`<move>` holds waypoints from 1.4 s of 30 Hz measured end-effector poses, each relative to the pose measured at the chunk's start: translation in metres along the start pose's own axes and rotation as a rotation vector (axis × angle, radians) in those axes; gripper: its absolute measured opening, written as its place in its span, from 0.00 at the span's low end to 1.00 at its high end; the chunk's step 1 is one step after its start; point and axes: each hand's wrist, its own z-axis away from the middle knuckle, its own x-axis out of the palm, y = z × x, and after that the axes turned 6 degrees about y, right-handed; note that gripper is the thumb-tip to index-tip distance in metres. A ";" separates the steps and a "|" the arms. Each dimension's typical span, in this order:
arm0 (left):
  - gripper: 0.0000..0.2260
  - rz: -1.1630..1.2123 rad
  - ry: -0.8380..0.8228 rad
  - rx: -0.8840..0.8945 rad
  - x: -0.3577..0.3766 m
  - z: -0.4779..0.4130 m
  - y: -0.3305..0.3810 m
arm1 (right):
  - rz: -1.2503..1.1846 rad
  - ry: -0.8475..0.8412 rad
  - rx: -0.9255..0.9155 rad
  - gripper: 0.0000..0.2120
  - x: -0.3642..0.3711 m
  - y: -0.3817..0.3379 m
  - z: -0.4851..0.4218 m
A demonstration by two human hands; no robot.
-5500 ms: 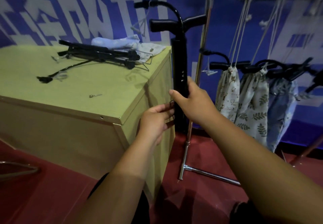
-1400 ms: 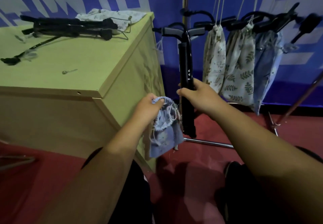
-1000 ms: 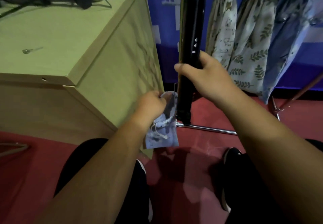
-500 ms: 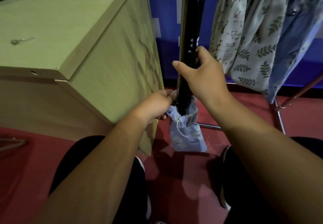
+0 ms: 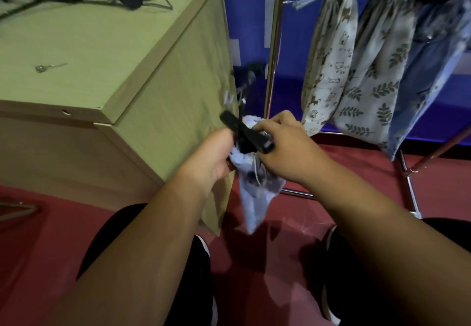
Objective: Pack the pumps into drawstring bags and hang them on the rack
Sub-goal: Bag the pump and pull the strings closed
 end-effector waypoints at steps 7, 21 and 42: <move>0.12 -0.040 -0.115 -0.191 0.030 0.019 0.011 | -0.216 -0.104 0.190 0.27 -0.003 0.009 -0.008; 0.11 -0.015 -0.039 -0.048 0.030 0.011 0.008 | -0.317 0.012 0.303 0.07 -0.001 0.017 -0.016; 0.11 -0.967 -0.238 0.247 0.014 0.013 0.007 | -0.510 0.065 0.281 0.09 -0.004 0.031 -0.017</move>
